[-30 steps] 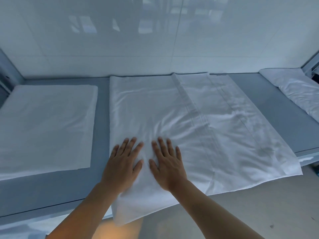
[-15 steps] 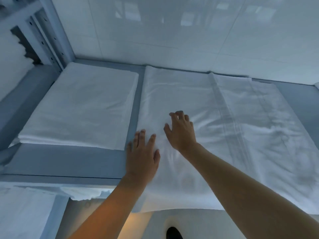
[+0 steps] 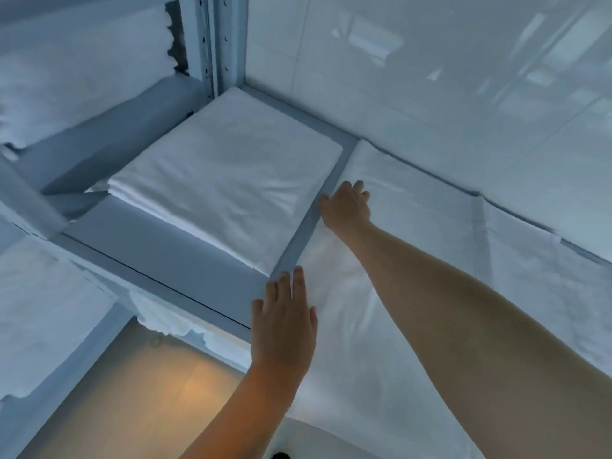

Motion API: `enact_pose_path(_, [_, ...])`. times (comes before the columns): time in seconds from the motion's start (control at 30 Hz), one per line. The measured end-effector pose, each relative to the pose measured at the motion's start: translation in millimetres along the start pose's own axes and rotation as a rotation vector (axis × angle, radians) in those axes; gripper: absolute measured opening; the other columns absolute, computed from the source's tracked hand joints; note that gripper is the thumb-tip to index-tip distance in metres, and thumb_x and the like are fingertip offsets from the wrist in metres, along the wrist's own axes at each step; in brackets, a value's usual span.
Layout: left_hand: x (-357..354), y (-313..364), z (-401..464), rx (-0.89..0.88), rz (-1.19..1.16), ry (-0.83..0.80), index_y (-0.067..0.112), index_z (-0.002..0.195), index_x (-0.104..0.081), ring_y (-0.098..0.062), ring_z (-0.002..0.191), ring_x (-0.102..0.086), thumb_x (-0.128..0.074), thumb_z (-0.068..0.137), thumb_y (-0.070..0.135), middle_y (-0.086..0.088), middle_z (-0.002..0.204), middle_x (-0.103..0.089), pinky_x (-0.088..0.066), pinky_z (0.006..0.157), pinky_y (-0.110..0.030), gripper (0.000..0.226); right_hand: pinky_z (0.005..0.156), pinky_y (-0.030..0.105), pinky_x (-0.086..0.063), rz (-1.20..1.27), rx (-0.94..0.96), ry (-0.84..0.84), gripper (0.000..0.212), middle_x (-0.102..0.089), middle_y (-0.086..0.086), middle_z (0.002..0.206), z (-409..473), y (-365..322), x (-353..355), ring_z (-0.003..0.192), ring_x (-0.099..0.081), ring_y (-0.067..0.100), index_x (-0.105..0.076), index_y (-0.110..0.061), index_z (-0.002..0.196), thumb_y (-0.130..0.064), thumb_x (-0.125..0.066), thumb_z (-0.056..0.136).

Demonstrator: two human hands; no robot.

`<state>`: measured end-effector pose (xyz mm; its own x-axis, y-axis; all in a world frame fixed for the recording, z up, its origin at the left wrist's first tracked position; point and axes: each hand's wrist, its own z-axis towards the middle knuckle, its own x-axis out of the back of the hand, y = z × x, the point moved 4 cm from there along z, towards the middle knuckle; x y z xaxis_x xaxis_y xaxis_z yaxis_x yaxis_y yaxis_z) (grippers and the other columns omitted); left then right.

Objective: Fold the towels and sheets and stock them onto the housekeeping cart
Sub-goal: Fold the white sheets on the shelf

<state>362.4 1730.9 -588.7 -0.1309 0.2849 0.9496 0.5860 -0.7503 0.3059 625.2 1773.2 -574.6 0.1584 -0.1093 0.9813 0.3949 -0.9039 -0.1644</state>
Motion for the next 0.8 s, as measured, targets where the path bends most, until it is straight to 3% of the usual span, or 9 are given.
enact_pose_path(0.17, [0.1,4.0,-9.8,0.161,0.024,-0.006,0.012,0.160,-0.015,-0.027,0.122,-0.046,-0.045,0.103,0.051,-0.007,0.145,-0.040,-0.047,0.094,-0.040,0.074,0.099,0.040,-0.046,-0.116,-0.020,-0.061,0.063,-0.036,0.020,0.141,19.4,-5.5,-4.8,0.125,-0.041,0.033,-0.030,0.009,0.149,-0.032,-0.044,0.103])
enact_pose_path(0.23, [2.2,7.4,-11.5,0.239,0.023,-0.012,0.010,0.157,-0.021,-0.026,0.115,-0.048,-0.048,0.103,0.050,-0.007,0.135,-0.044,-0.046,0.086,-0.037,0.072,0.099,0.034,-0.042,-0.254,0.030,-0.069,0.050,-0.047,0.022,0.134,21.6,-9.0,-2.5,0.118,-0.044,0.034,-0.042,0.008,0.141,-0.024,-0.040,0.103])
enact_pose_path(0.3, [5.2,11.1,-12.6,0.308,0.032,-0.010,0.010,0.147,-0.033,-0.024,0.106,-0.050,-0.050,0.102,0.048,-0.006,0.123,-0.047,-0.040,0.077,-0.035,0.061,0.095,0.033,-0.040,-0.336,0.067,-0.081,0.036,-0.057,0.015,0.117,19.3,-15.4,5.1,0.105,-0.050,0.030,-0.058,-0.005,0.127,-0.020,-0.041,0.100])
enact_pose_path(0.37, [7.7,13.7,-13.9,0.349,0.029,-0.014,0.013,0.130,-0.041,-0.023,0.100,-0.053,-0.049,0.102,0.049,-0.003,0.112,-0.050,-0.036,0.072,-0.034,0.046,0.089,0.034,-0.038,-0.372,0.093,-0.101,0.030,-0.059,0.010,0.112,20.3,-18.6,10.7,0.102,-0.054,0.027,-0.060,-0.012,0.121,-0.021,-0.044,0.098])
enact_pose_path(0.5, [9.1,9.5,-15.4,0.375,-0.086,-0.038,0.021,0.105,-0.041,-0.023,0.092,-0.066,-0.050,0.102,0.054,0.003,0.095,-0.056,-0.046,0.069,-0.034,0.034,0.099,0.032,-0.046,-0.286,0.084,-0.095,0.027,-0.062,0.007,0.116,23.4,-13.8,17.7,0.107,-0.060,0.024,-0.059,-0.012,0.120,-0.020,-0.051,0.095])
enact_pose_path(0.6, [13.0,5.2,-22.4,0.350,-0.141,-0.034,0.023,0.093,-0.036,-0.024,0.085,-0.068,-0.050,0.102,0.054,0.009,0.073,-0.040,-0.038,0.064,-0.032,0.035,0.088,0.030,-0.055,-0.193,0.080,-0.103,0.010,-0.070,0.006,0.103,20.5,-4.8,22.8,0.098,-0.069,0.023,-0.062,-0.010,0.100,-0.015,-0.057,0.092])
enact_pose_path(0.7, [22.3,11.4,-37.8,0.284,-0.136,-0.004,0.025,0.095,-0.033,-0.025,0.080,-0.066,-0.047,0.104,0.050,0.009,0.069,-0.035,-0.037,0.063,-0.032,0.030,0.069,0.035,-0.062,-0.034,0.008,-0.115,0.004,-0.074,0.013,0.090,15.9,11.3,34.3,0.083,-0.076,0.030,-0.061,-0.003,0.092,-0.006,-0.059,0.093])
enact_pose_path(0.8, [35.9,28.7,-51.4,0.208,-0.128,0.041,0.026,0.106,-0.037,-0.025,0.068,-0.057,-0.044,0.105,0.047,0.009,0.066,-0.033,-0.036,0.060,-0.031,0.022,0.072,0.028,-0.055,0.036,-0.003,-0.044,0.008,-0.070,0.012,0.095,3.5,30.8,55.4,0.101,-0.073,0.030,-0.059,-0.003,0.099,-0.002,-0.061,0.092])
